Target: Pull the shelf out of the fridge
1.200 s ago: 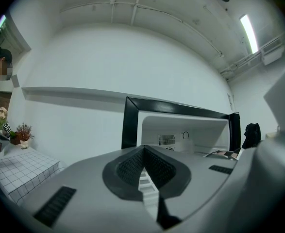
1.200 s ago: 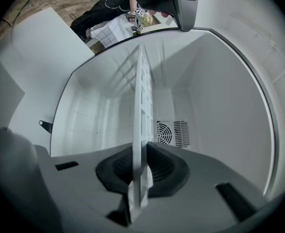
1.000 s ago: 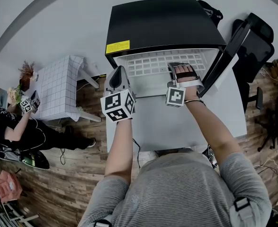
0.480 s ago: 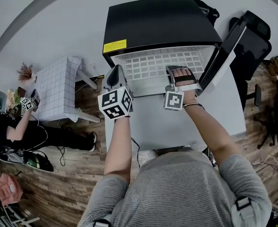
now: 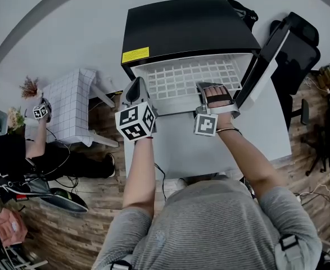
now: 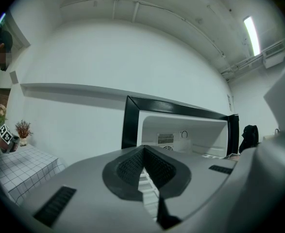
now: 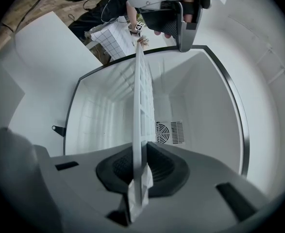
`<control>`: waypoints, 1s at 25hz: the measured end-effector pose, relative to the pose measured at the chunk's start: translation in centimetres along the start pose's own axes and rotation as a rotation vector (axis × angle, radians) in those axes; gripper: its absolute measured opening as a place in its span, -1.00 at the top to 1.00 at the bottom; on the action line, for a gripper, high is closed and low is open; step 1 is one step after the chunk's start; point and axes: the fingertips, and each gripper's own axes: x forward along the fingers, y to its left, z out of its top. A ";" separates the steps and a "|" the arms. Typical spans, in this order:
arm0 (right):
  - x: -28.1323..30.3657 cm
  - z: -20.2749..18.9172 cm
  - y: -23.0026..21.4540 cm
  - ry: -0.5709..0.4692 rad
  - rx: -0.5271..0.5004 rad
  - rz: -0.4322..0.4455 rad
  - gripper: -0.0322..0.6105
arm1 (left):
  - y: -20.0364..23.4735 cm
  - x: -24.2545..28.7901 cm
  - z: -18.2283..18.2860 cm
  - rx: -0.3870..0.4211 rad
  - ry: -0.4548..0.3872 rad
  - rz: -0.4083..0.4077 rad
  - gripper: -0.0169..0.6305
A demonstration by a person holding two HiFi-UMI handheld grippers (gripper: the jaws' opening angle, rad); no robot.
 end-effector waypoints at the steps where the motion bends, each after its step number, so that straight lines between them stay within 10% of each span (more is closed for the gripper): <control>1: -0.3 0.5 -0.1 -0.019 0.028 0.003 0.79 | 0.0 0.0 0.0 -0.002 0.001 -0.001 0.92; 25: -2.4 0.6 0.1 0.000 0.055 0.002 0.79 | 0.0 0.2 0.1 0.005 0.016 0.002 0.92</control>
